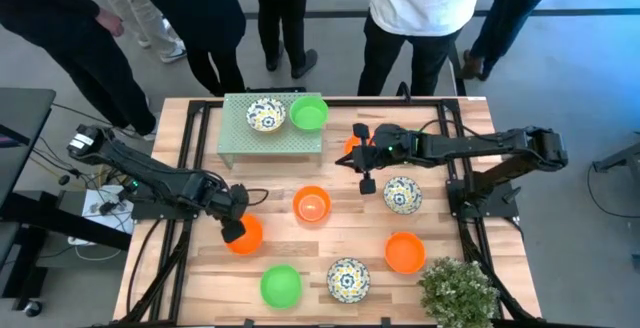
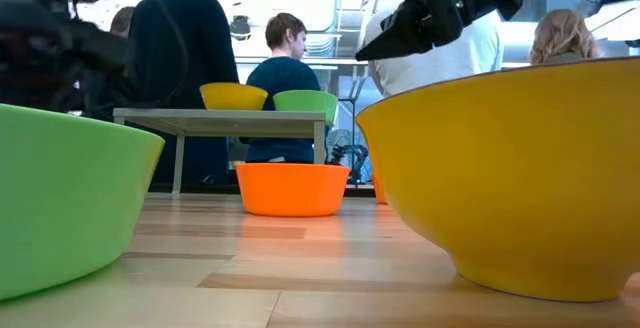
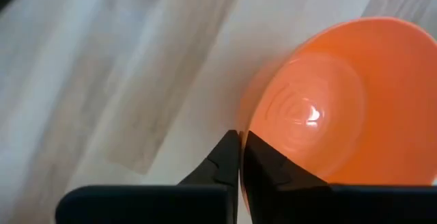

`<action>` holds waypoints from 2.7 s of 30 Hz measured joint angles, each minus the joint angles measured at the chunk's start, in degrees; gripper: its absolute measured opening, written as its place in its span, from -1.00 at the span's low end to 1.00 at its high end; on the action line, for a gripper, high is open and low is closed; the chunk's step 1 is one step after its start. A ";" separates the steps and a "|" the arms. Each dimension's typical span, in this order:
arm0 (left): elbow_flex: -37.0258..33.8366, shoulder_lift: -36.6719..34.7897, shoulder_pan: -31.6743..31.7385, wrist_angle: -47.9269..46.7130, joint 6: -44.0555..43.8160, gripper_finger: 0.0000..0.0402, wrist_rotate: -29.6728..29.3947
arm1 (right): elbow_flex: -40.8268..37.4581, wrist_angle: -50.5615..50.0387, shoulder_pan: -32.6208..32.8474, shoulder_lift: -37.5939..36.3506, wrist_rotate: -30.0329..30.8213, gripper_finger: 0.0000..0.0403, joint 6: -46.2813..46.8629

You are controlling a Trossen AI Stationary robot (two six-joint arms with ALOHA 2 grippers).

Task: Pick & Place Mini bowls
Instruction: Put the orange bowl on the shelf

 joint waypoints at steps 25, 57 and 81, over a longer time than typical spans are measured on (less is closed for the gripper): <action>32.35 -3.21 25.31 -40.07 7.75 -0.97 -21.35 | 0.02 -0.37 2.11 0.05 -0.47 -0.98 -2.29; 32.20 -1.31 76.47 -22.53 40.05 -0.97 -1.80 | 0.05 1.97 2.28 -0.23 -0.47 -0.98 -5.10; 30.60 0.72 76.20 -23.97 34.74 -0.96 -1.56 | 0.05 0.46 2.28 -0.25 -0.50 -0.97 2.75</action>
